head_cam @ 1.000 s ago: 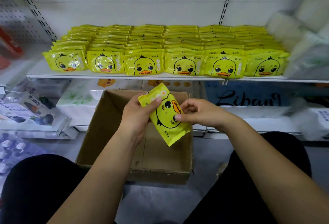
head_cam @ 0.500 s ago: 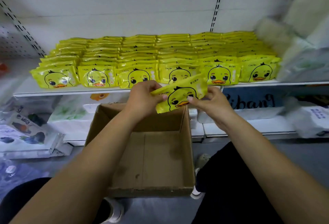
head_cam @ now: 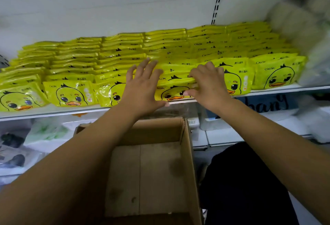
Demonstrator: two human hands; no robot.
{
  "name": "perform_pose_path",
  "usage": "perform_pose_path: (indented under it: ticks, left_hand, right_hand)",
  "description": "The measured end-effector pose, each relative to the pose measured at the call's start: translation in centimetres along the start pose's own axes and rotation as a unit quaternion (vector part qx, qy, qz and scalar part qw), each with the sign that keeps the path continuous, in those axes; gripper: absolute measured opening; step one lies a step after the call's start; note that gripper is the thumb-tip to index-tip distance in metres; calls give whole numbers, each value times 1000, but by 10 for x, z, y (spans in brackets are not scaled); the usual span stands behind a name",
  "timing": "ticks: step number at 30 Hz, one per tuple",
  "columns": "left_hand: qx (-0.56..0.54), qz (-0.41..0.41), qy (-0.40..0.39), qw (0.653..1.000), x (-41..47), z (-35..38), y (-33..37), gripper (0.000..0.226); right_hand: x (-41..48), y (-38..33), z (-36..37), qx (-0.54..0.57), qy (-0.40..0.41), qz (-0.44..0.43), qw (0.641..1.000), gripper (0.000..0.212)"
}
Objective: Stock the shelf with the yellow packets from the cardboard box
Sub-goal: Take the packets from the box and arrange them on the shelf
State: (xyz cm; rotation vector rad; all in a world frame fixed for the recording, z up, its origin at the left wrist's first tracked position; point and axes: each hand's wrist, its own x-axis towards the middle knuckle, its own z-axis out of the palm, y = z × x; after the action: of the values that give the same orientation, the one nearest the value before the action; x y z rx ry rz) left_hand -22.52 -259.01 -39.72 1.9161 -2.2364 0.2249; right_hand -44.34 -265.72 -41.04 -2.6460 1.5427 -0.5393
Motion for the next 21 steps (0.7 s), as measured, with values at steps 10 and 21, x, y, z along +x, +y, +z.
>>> perform_pose_path:
  ticks: [10, 21]
  left_hand:
    - [122, 25, -127, 984, 43, 13, -3, 128]
    - [115, -3, -111, 987, 63, 24, -11, 119]
  right_hand:
    - [21, -15, -2, -160, -91, -71, 980, 131]
    - [71, -5, 6, -170, -148, -96, 970, 128]
